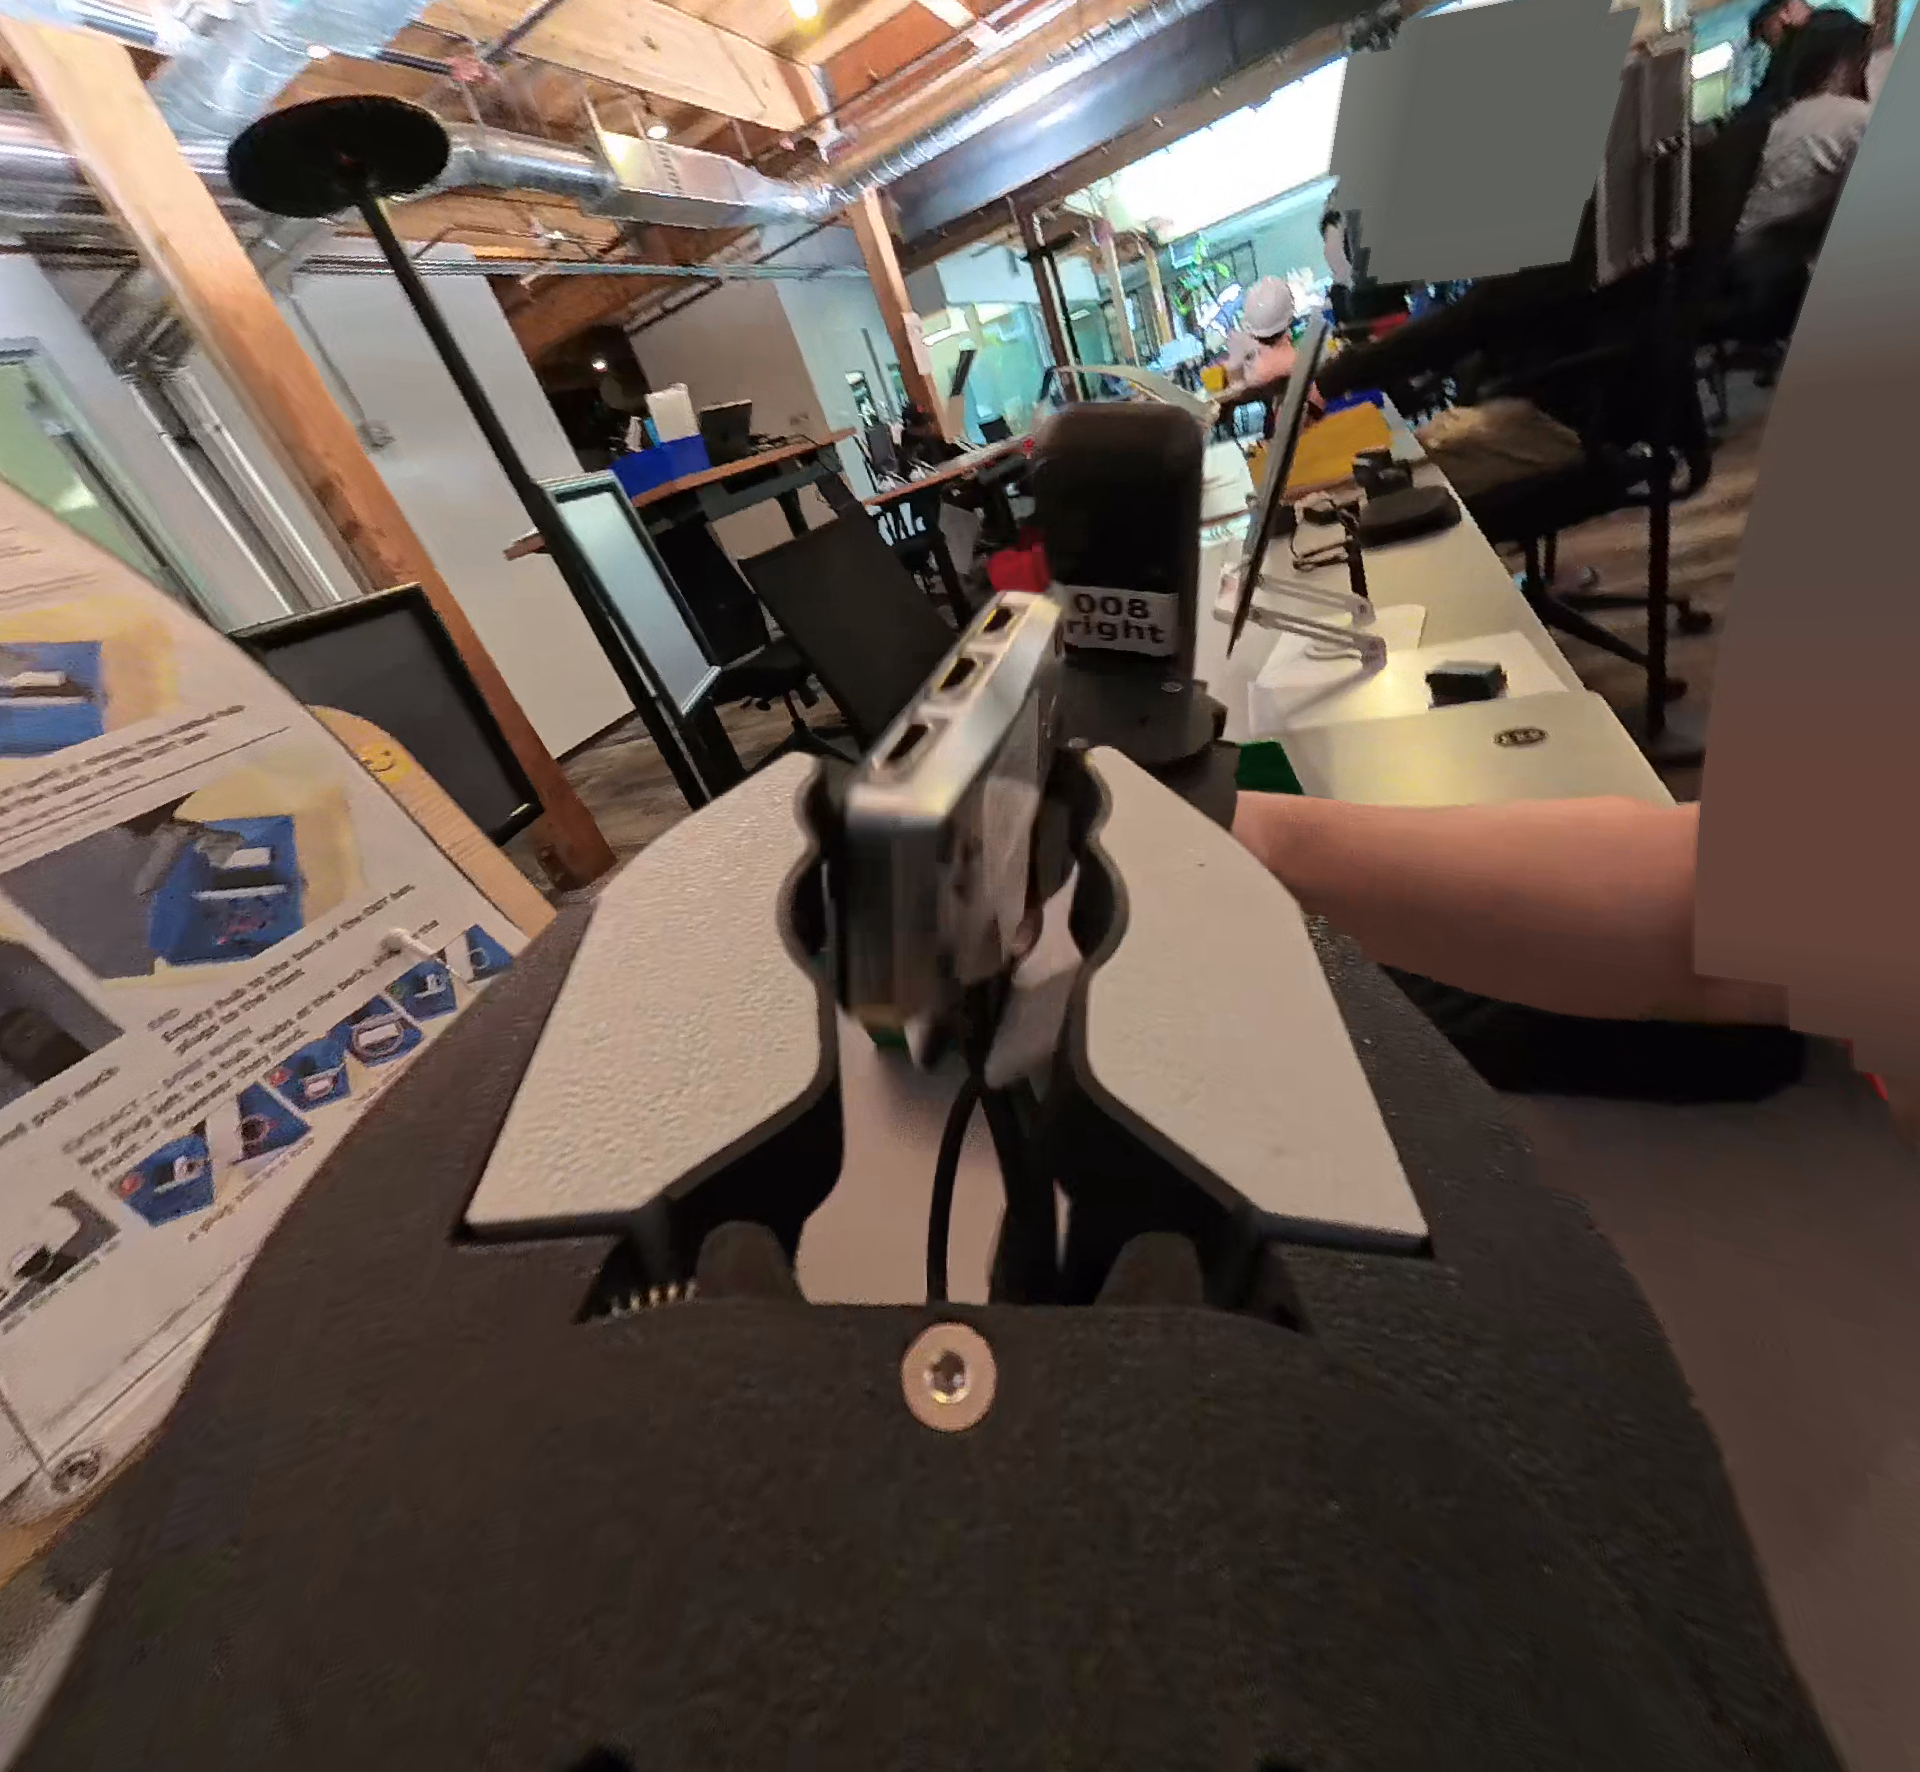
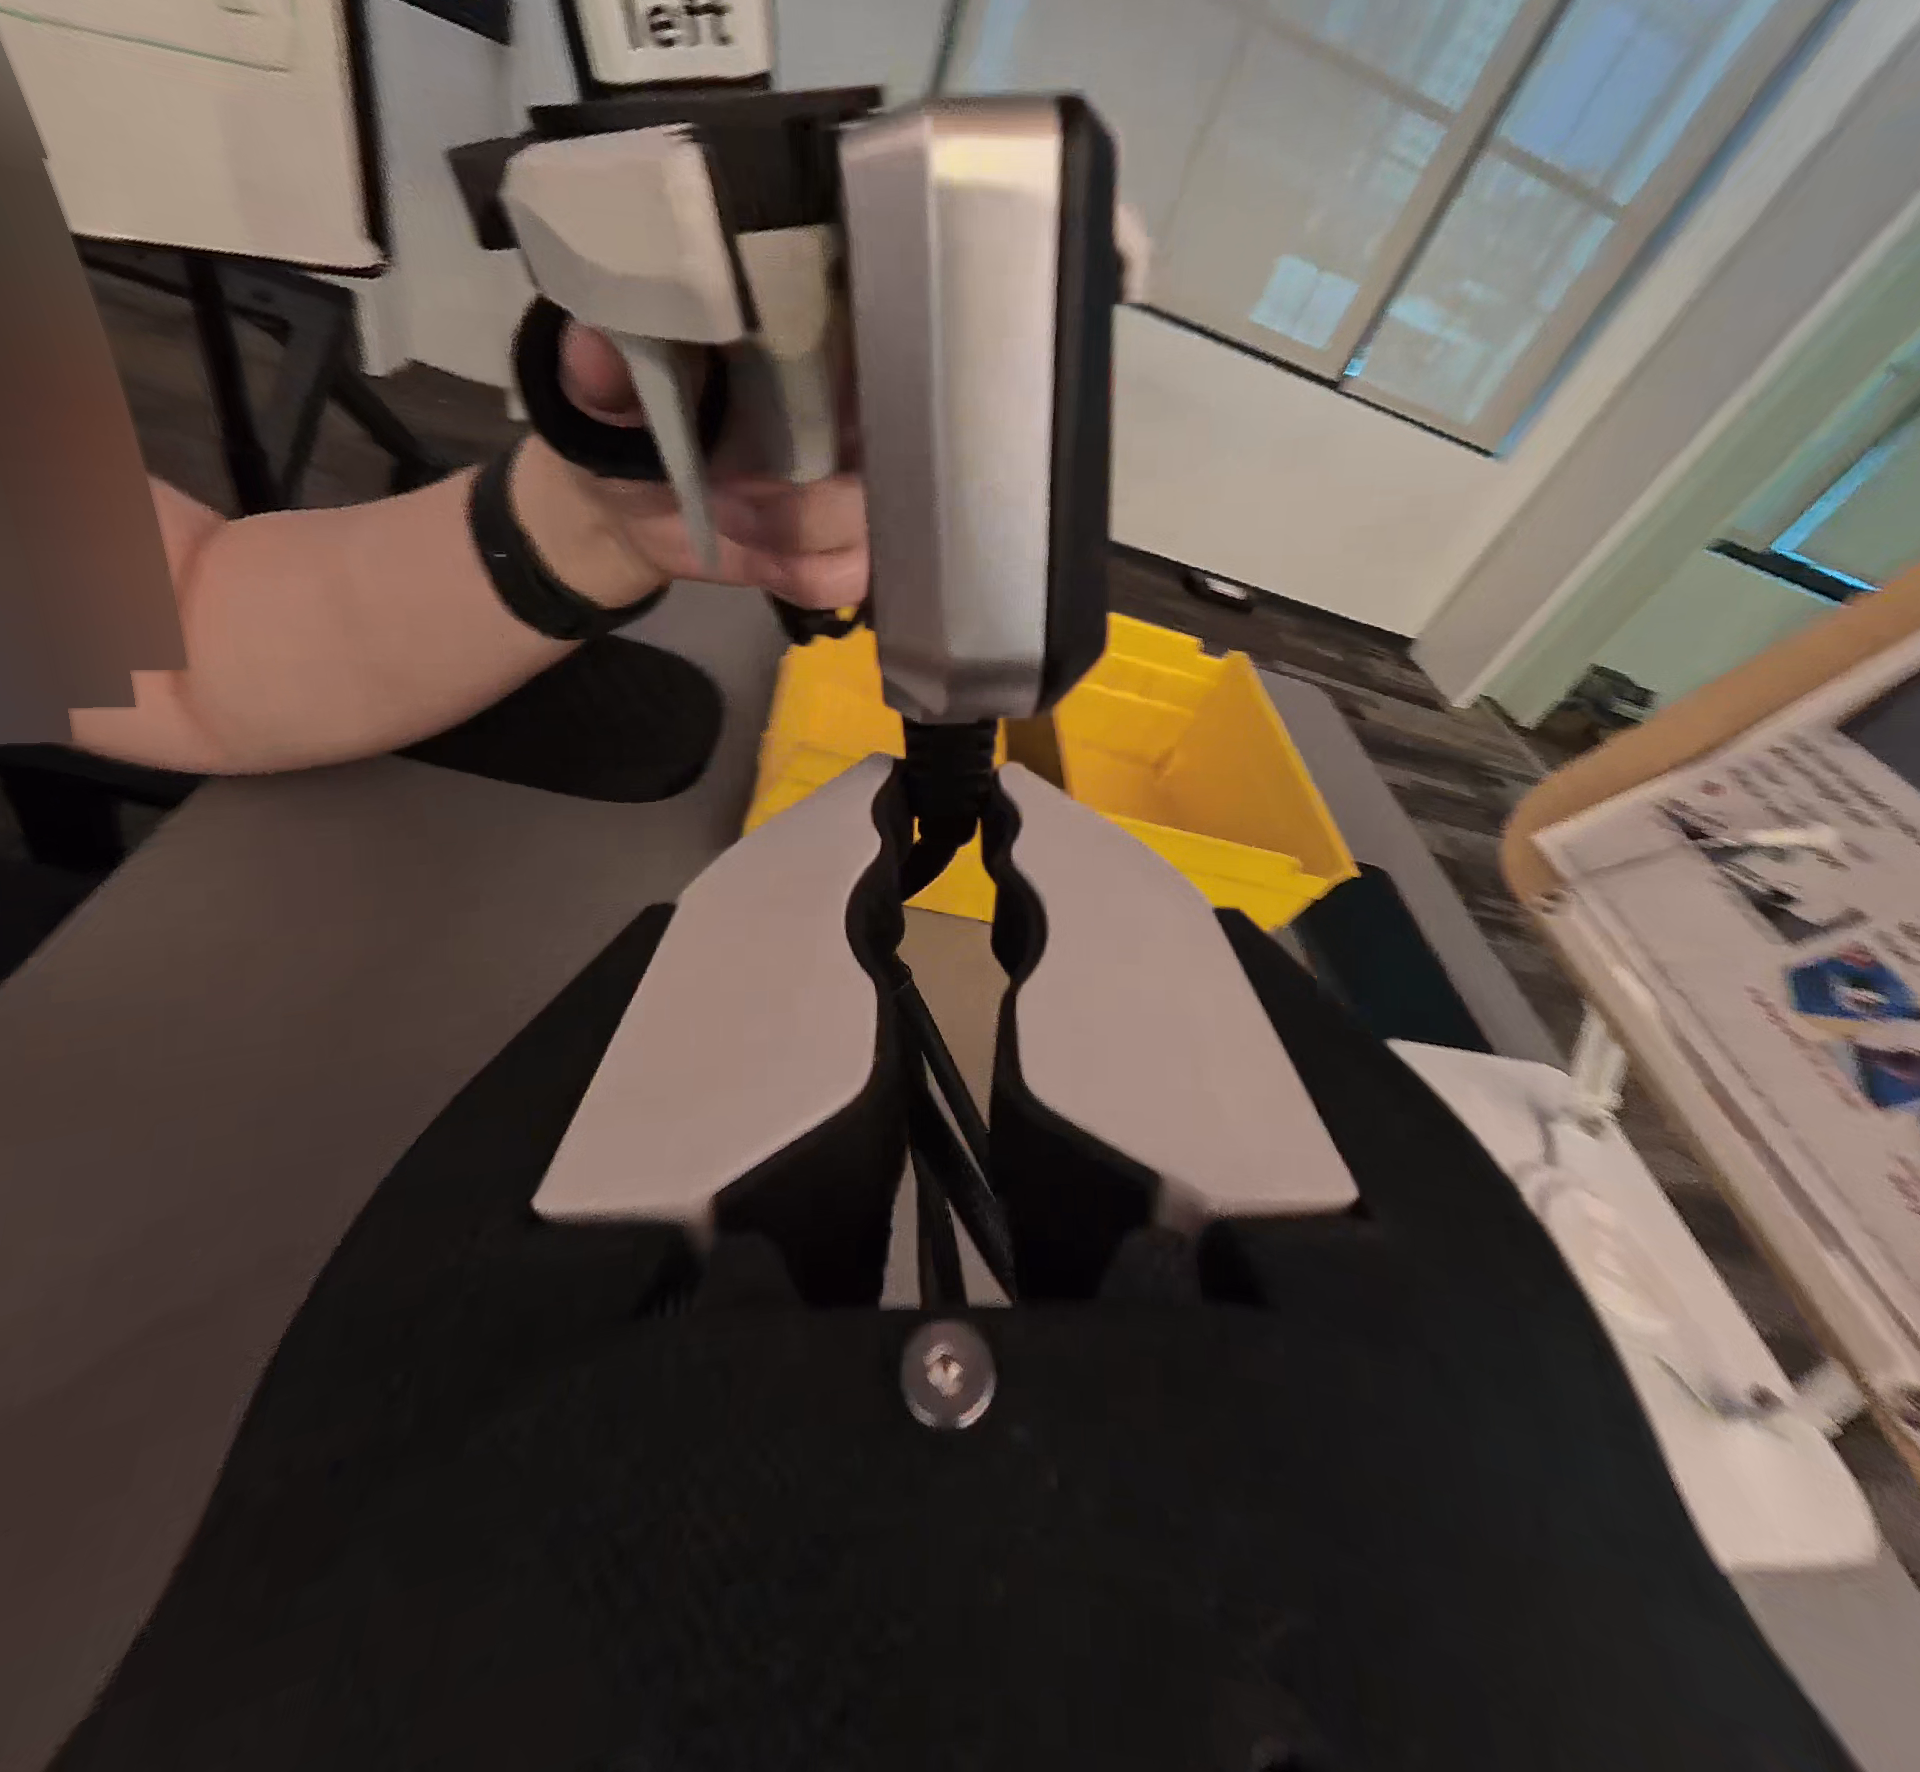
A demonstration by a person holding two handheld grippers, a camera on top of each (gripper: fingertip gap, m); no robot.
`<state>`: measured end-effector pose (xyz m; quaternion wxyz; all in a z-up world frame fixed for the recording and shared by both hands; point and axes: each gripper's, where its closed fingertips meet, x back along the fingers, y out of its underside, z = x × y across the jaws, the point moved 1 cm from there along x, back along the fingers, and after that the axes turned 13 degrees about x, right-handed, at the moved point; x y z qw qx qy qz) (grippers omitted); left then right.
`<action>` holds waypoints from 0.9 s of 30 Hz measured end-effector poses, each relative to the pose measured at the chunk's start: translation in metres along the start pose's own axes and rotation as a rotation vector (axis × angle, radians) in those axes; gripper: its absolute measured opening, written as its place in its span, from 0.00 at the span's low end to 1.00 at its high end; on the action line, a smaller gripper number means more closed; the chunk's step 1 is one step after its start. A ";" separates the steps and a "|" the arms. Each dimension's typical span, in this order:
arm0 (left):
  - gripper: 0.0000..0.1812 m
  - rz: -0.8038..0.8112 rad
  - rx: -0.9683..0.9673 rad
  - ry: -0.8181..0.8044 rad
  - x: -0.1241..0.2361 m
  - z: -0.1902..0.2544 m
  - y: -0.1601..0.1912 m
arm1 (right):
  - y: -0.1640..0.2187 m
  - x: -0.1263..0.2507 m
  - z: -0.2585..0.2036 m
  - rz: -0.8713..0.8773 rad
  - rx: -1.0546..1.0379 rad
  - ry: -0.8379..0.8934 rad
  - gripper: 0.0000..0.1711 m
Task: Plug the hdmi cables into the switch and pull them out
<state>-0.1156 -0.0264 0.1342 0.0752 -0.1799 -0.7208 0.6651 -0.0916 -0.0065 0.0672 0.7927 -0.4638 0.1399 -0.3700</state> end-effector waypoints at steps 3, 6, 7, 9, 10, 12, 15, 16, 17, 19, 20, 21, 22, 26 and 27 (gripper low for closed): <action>0.21 0.030 0.001 -0.071 0.011 -0.015 -0.005 | -0.005 0.022 0.027 -0.008 -0.002 0.144 0.07; 0.16 0.076 -0.029 -0.107 0.018 -0.021 -0.007 | -0.016 0.066 0.066 0.003 0.011 0.389 0.07; 0.15 0.079 -0.025 -0.104 0.018 -0.022 -0.007 | -0.019 0.086 0.077 0.003 0.021 0.469 0.06; 0.14 0.051 -0.010 -0.099 0.016 -0.022 -0.004 | -0.025 0.131 0.099 0.003 0.056 0.661 0.07; 0.14 0.026 -0.010 -0.103 0.015 -0.022 0.000 | -0.029 0.153 0.107 0.016 0.062 0.739 0.07; 0.14 -0.027 -0.024 -0.116 0.011 -0.024 0.009 | -0.027 0.189 0.118 0.008 0.048 0.838 0.07; 0.13 -0.084 -0.044 -0.115 0.007 -0.022 0.018 | -0.007 0.227 0.129 -0.082 0.031 0.938 0.07; 0.13 -0.098 -0.048 -0.111 0.005 -0.021 0.021 | 0.006 0.233 0.132 -0.141 0.001 0.937 0.07; 0.13 -0.110 -0.052 -0.109 0.004 -0.020 0.023 | 0.026 0.238 0.134 -0.221 -0.056 0.923 0.07; 0.13 -0.132 -0.058 -0.107 0.002 -0.020 0.027 | 0.073 0.241 0.133 -0.412 -0.180 0.845 0.07; 0.13 -0.144 -0.059 -0.106 0.001 -0.020 0.030 | 0.099 0.241 0.127 -0.506 -0.235 0.785 0.07; 0.13 -0.157 -0.060 -0.104 0.000 -0.020 0.032 | 0.126 0.241 0.119 -0.605 -0.303 0.709 0.07; 0.13 -0.171 -0.060 -0.102 -0.001 -0.020 0.035 | 0.151 0.239 0.108 -0.689 -0.370 0.633 0.07; 0.13 -0.226 -0.059 -0.093 -0.004 -0.019 0.046 | 0.231 0.230 0.061 -0.968 -0.578 0.371 0.08; 0.13 -0.240 -0.059 -0.091 -0.005 -0.019 0.048 | 0.238 0.227 0.059 -0.974 -0.622 0.369 0.08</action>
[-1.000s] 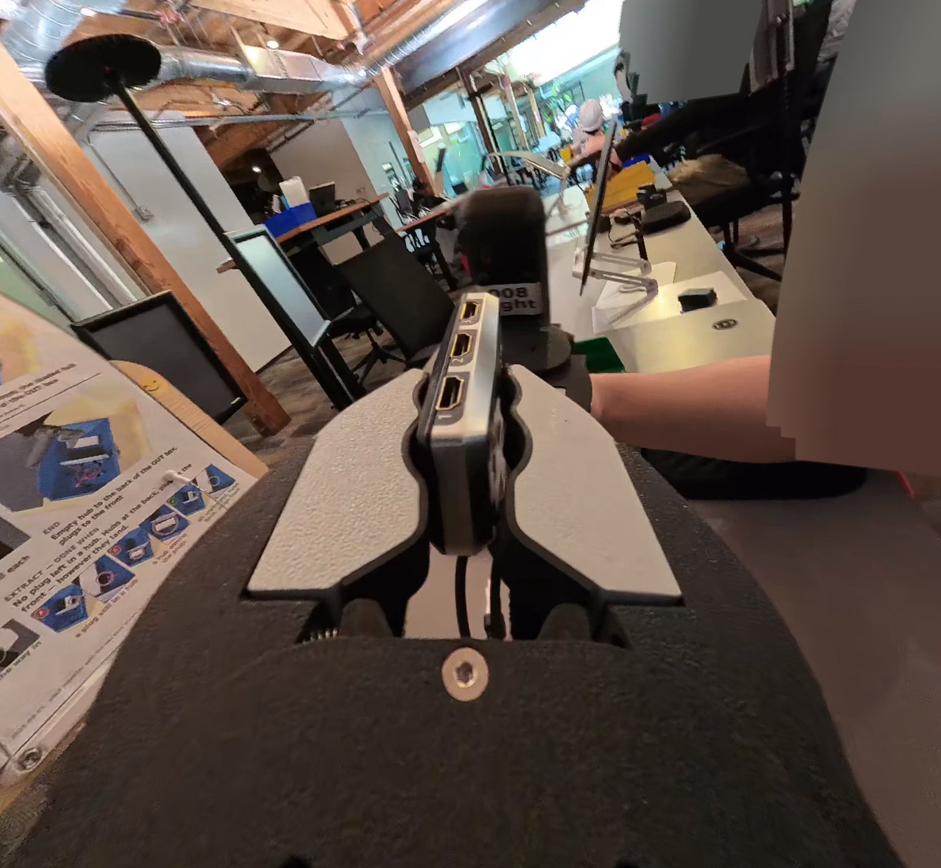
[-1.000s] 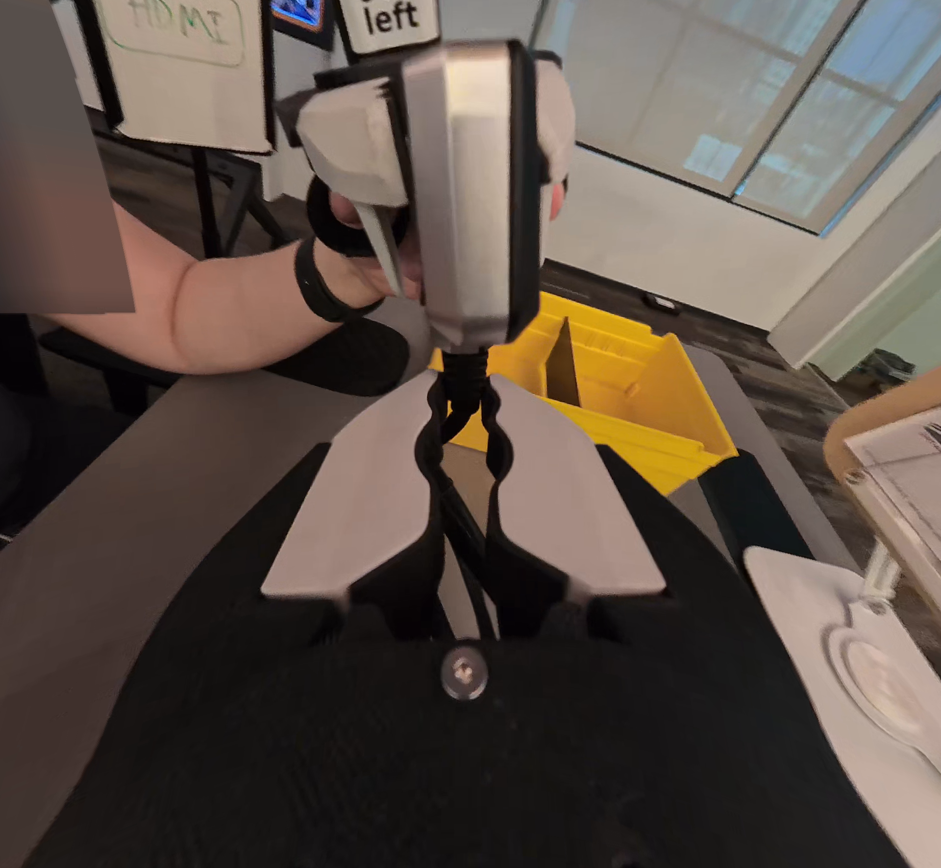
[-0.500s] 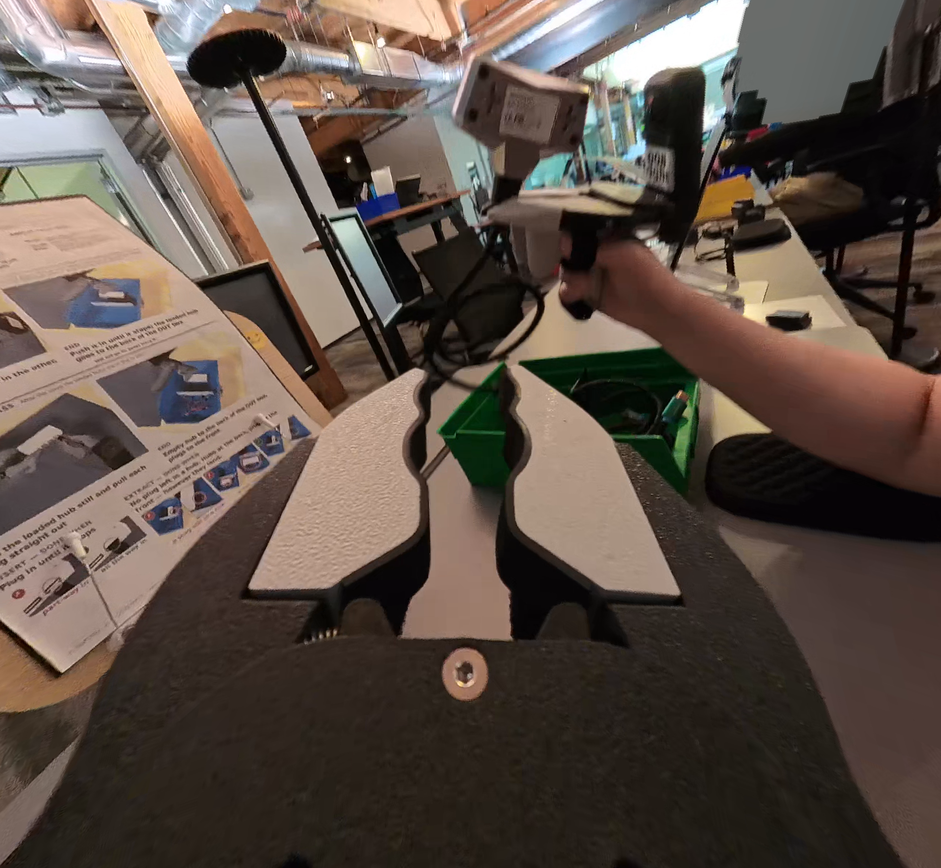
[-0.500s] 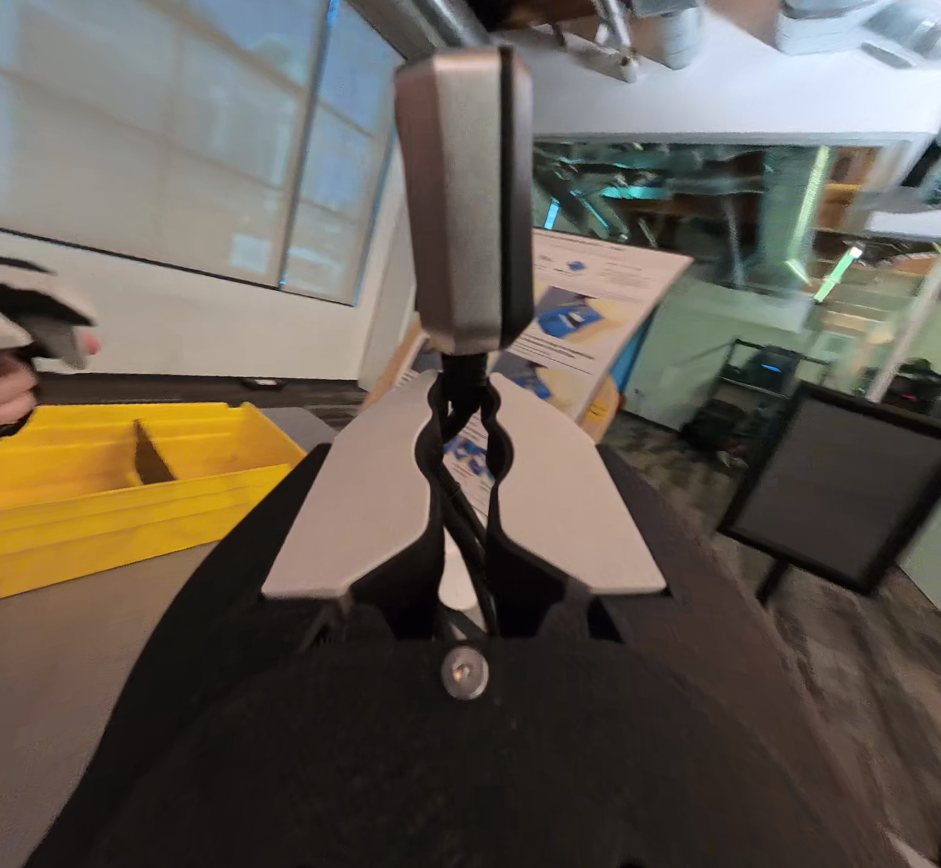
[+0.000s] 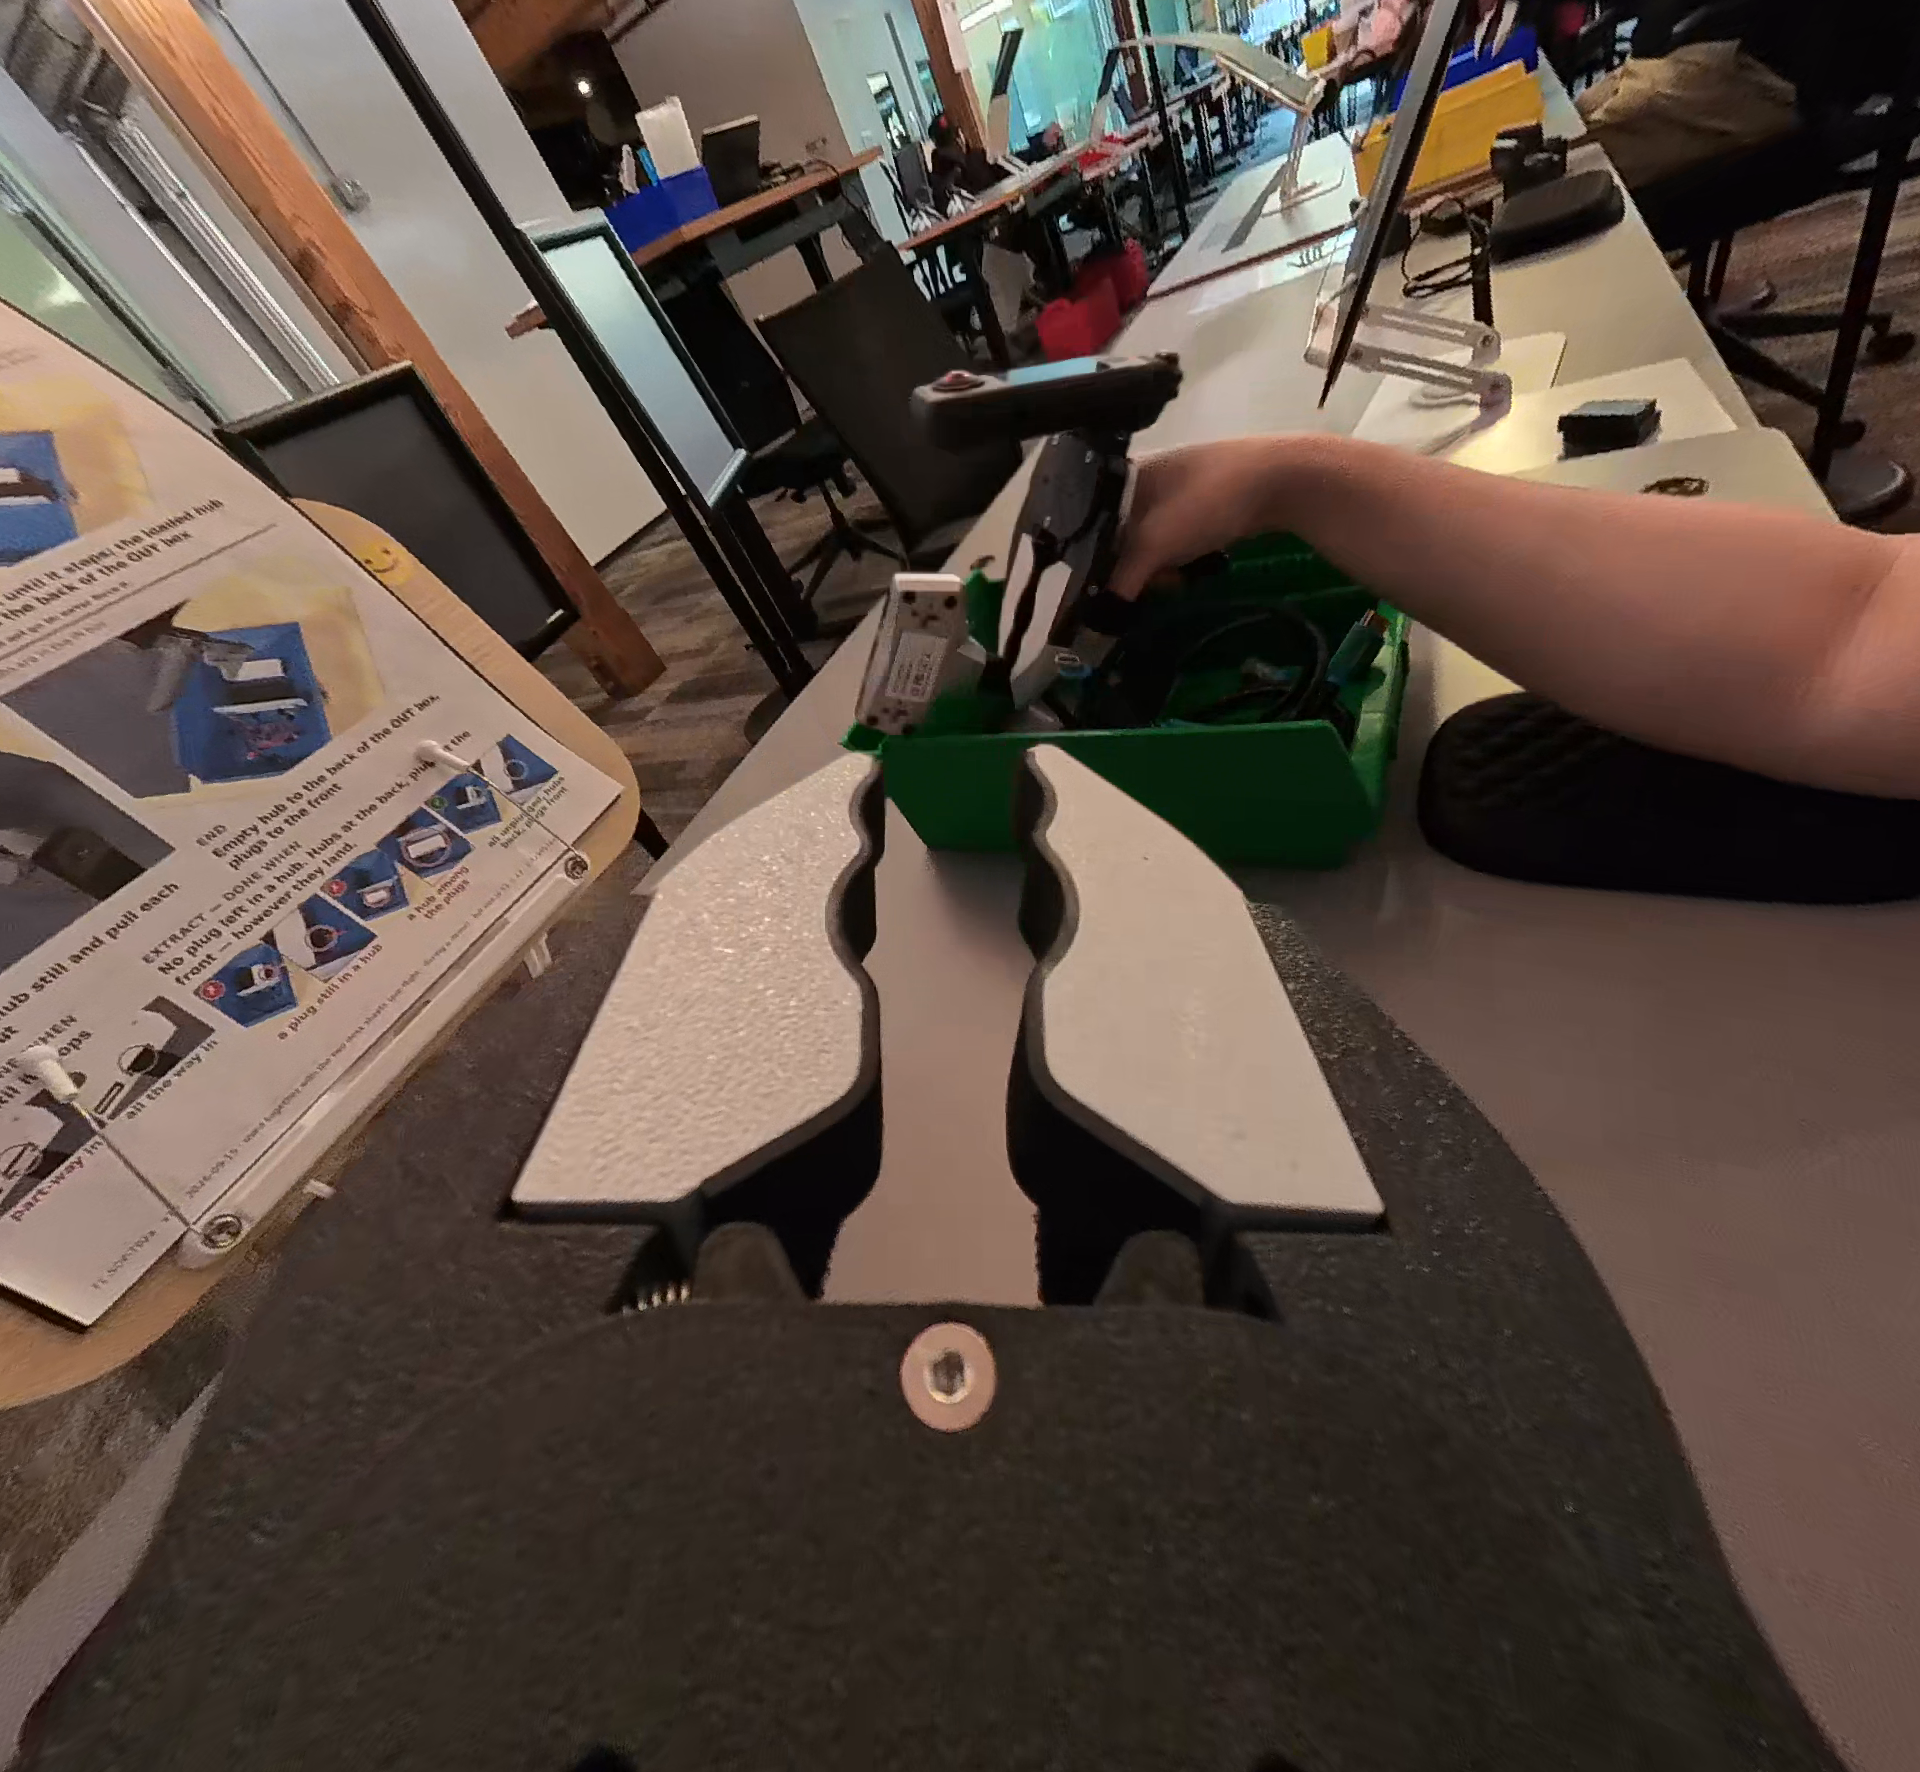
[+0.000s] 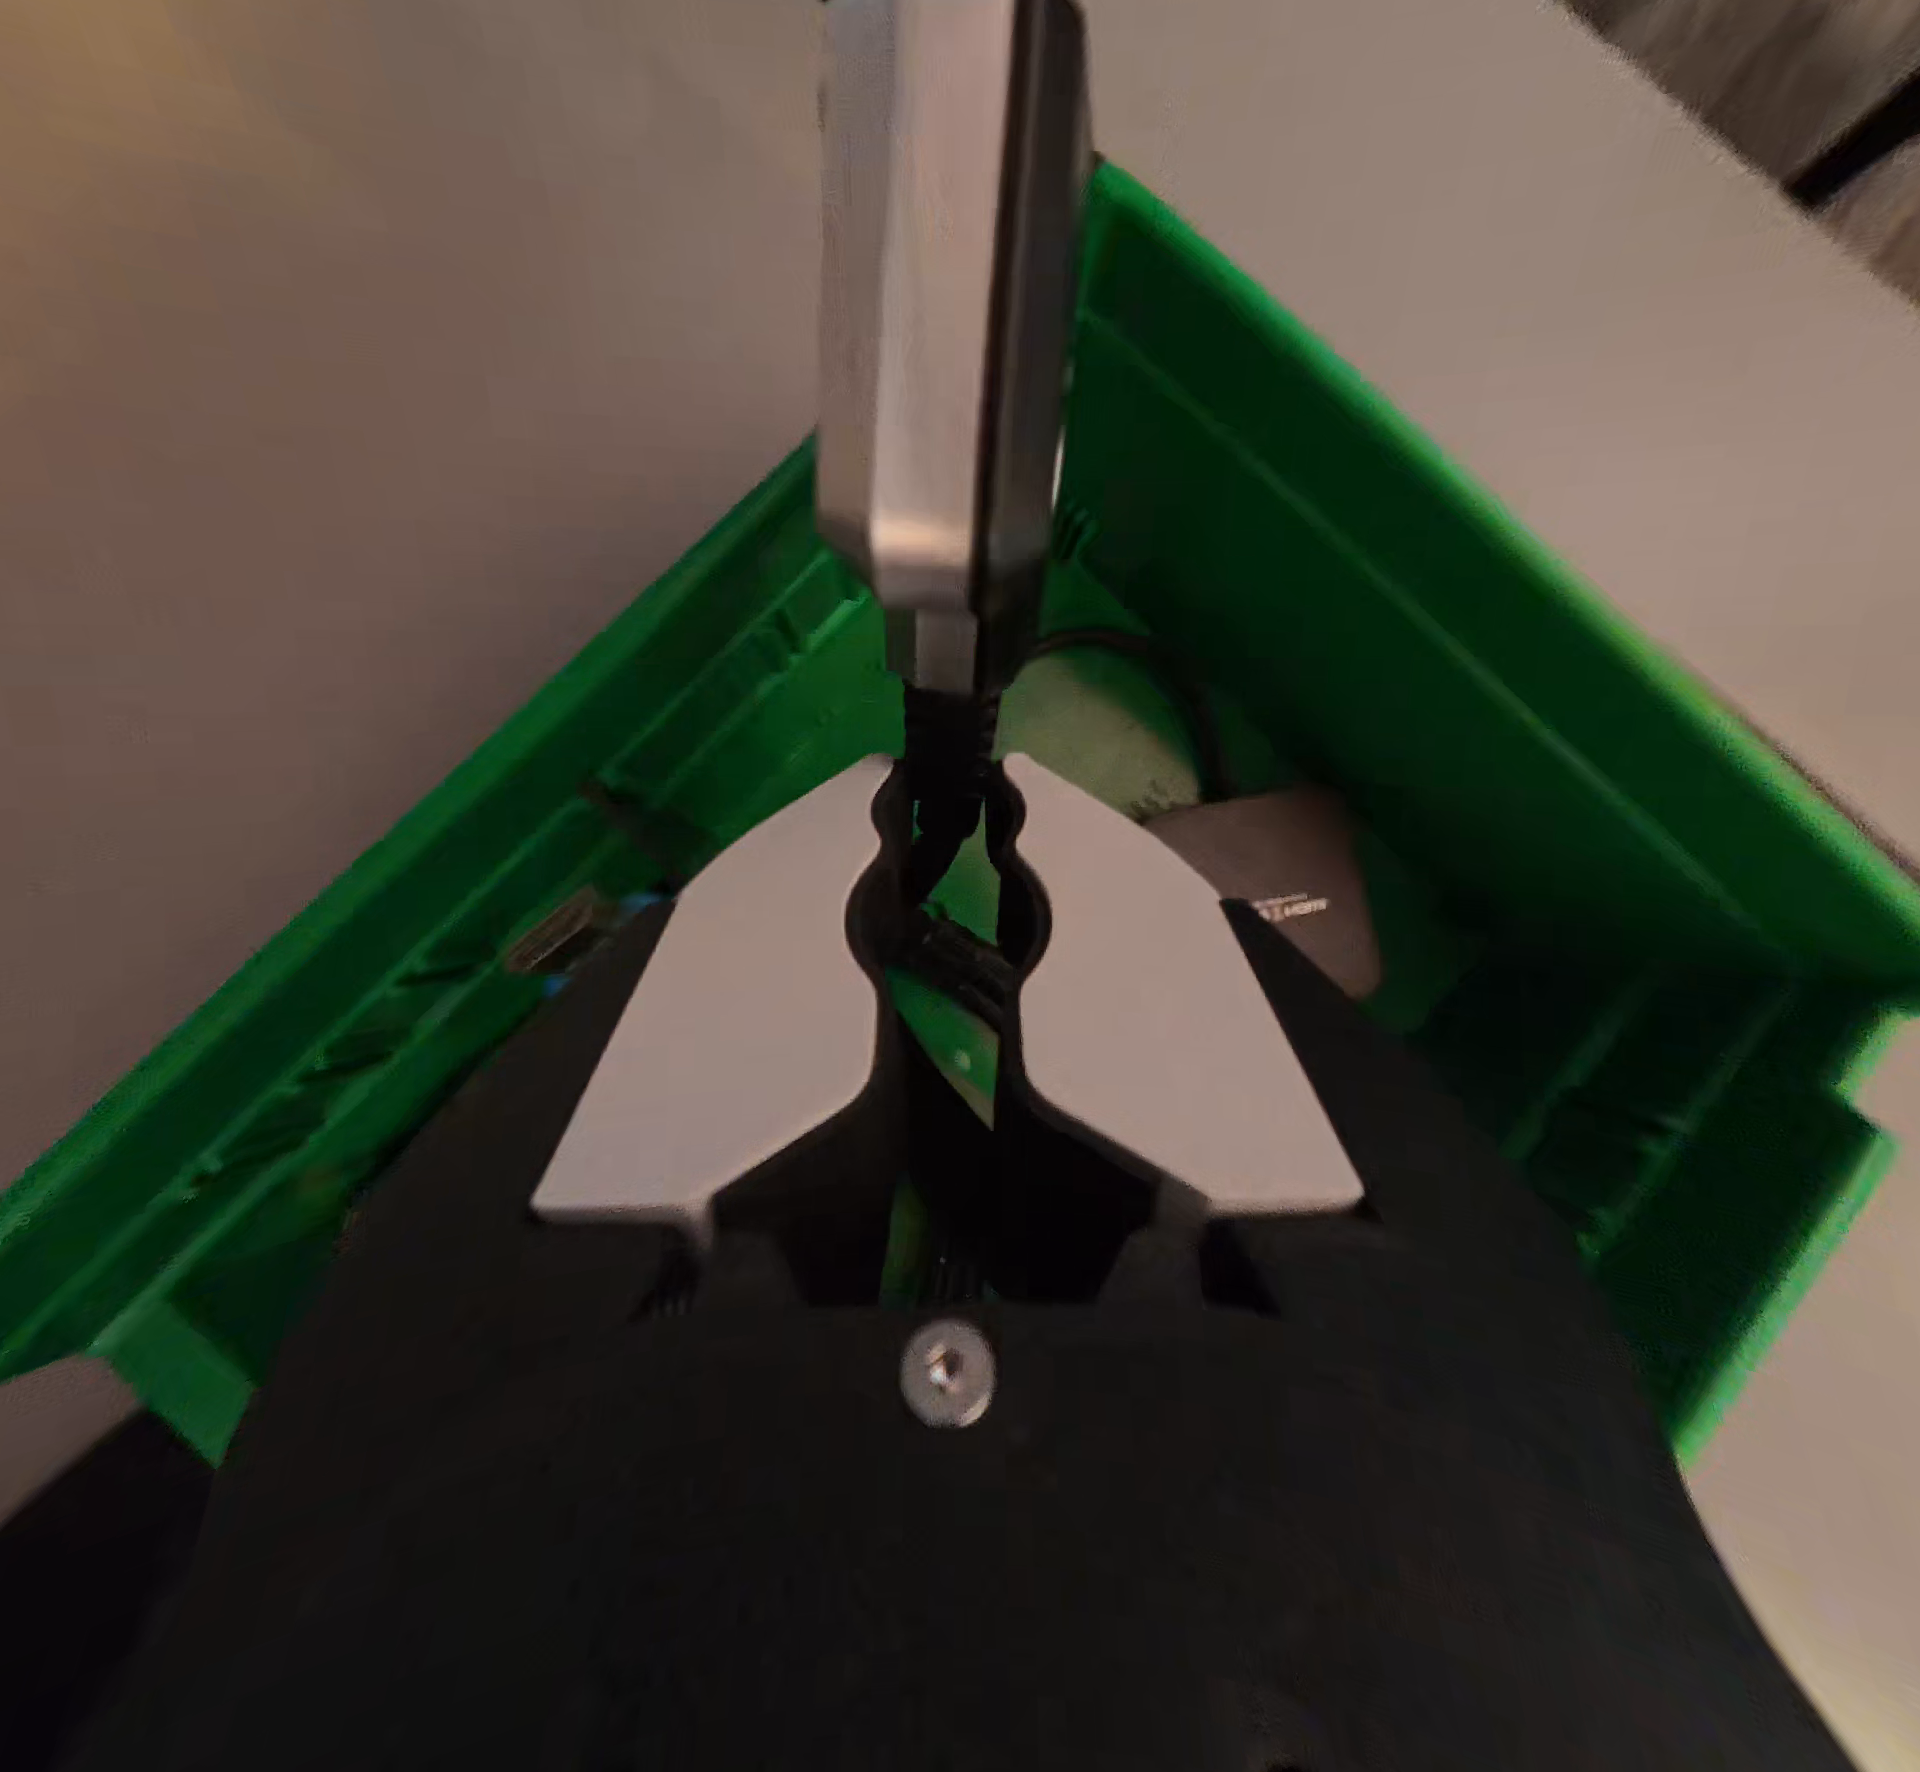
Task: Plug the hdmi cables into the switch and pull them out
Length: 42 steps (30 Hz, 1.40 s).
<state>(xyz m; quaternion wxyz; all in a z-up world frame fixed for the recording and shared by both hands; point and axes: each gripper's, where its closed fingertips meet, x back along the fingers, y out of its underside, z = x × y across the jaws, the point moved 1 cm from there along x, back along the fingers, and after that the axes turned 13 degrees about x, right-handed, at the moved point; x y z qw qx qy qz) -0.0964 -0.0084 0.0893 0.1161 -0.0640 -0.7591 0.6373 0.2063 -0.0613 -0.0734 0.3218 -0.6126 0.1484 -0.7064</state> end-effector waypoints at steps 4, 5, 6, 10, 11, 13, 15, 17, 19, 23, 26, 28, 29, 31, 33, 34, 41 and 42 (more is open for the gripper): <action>0.13 -0.052 -0.015 -0.002 -0.005 0.001 0.008 | 0.005 0.000 0.005 -0.020 -0.122 0.003 0.08; 0.13 -0.058 -0.019 -0.005 -0.005 0.001 0.009 | 0.006 0.002 0.003 -0.021 -0.144 -0.022 0.09; 0.13 -0.064 -0.021 -0.007 -0.005 0.001 0.010 | 0.007 0.005 0.004 -0.023 -0.150 -0.030 0.13; 0.13 -0.103 -0.030 -0.089 0.004 -0.014 0.010 | 0.000 0.031 0.011 0.040 -0.119 0.017 0.17; 0.13 -0.119 -0.033 -0.130 0.011 -0.022 0.010 | -0.005 0.044 0.015 0.074 -0.113 0.050 0.18; 0.13 -0.167 -0.002 -0.258 0.032 -0.045 0.009 | -0.010 0.074 0.024 0.137 -0.096 0.142 0.24; 0.13 -0.252 0.067 -0.445 0.065 -0.075 0.016 | -0.004 0.100 0.030 0.160 -0.104 0.215 0.28; 0.13 -0.351 0.141 -0.634 0.105 -0.101 0.029 | 0.017 0.113 0.034 0.106 -0.135 0.249 0.33; 0.16 -0.451 0.261 -0.766 0.145 -0.118 0.049 | 0.051 0.113 0.037 -0.022 -0.177 0.251 0.35; 0.30 -0.563 0.472 -0.953 0.208 -0.151 0.091 | 0.118 0.109 0.051 -0.277 -0.314 0.287 0.30; 0.40 -0.675 0.659 -1.021 0.240 -0.169 0.137 | 0.122 0.107 0.038 -0.209 -0.417 0.173 0.29; 0.42 -0.755 0.796 -1.041 0.255 -0.175 0.167 | 0.129 0.108 0.032 -0.232 -0.471 0.143 0.31; 0.42 -0.781 0.845 -1.038 0.260 -0.177 0.179 | 0.135 0.107 0.029 -0.265 -0.489 0.136 0.31; 0.41 -0.811 0.870 -1.069 0.269 -0.185 0.197 | 0.145 0.100 0.023 -0.326 -0.512 0.099 0.31; 0.39 -0.838 0.866 -1.106 0.276 -0.191 0.211 | 0.155 0.091 0.018 -0.386 -0.540 0.058 0.29; 0.38 -0.848 0.882 -1.105 0.277 -0.192 0.217 | 0.159 0.086 0.016 -0.411 -0.559 0.039 0.24; 0.15 -1.038 1.016 -1.111 0.288 -0.179 0.262 | 0.164 0.066 0.008 -0.461 -0.634 -0.074 0.04; 0.14 -1.037 1.015 -1.100 0.286 -0.179 0.262 | 0.164 0.066 0.008 -0.475 -0.633 -0.069 0.04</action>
